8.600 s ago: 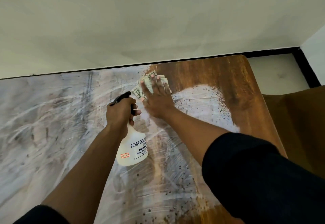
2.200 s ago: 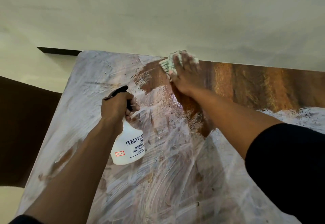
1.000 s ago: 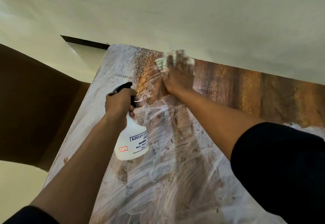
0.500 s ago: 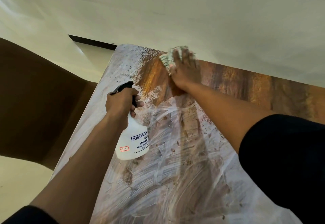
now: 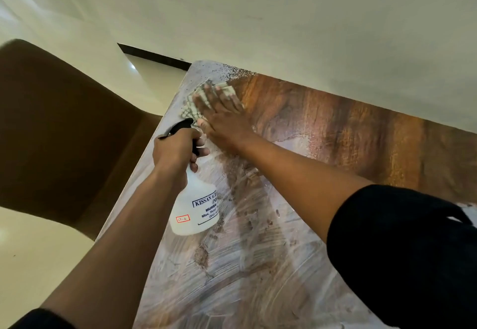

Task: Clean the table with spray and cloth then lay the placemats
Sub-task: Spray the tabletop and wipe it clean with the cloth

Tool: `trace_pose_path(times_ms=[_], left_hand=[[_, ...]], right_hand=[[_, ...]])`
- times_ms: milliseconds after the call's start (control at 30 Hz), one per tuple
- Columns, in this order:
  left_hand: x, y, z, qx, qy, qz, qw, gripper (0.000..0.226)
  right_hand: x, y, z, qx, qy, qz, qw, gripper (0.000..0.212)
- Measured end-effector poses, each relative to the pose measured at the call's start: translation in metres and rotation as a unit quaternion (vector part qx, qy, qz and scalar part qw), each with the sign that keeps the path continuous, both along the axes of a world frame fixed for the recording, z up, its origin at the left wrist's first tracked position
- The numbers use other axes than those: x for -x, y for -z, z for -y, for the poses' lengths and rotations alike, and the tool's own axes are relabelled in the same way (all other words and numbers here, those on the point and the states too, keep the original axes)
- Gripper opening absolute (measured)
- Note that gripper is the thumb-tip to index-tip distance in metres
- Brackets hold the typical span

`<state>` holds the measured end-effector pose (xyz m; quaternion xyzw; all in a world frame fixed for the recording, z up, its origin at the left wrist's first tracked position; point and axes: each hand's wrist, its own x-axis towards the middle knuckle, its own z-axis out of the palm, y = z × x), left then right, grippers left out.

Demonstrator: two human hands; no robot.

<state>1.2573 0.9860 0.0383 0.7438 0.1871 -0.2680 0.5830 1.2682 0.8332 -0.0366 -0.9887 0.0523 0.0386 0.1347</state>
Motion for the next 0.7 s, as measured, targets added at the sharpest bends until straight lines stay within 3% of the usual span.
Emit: trace_pose_path(times_ms=[133,300,467,700], left_hand=[[-0.003,-0.002,-0.005,0.005,-0.017,0.003,1.000,0.006],[-0.011,-0.001,-0.014,0.022,-0.023,0.020,0.999,0.033],[-0.017,0.003,-0.022,0.011,-0.035,0.013,0.999,0.044],[-0.025,-0.001,-0.039,-0.001,-0.061,0.001,0.998,0.042]], right_hand=[[0.002,-0.005,0.022,0.011,-0.049,-0.008,0.999,0.066],[0.008,-0.003,0.084,0.003,0.153,-0.011,0.988,0.066],[-0.006,0.002,0.065,-0.020,0.218,-0.005,0.976,0.067],[-0.023,-0.006,-0.035,-0.017,-0.031,-0.010,0.999,0.067]])
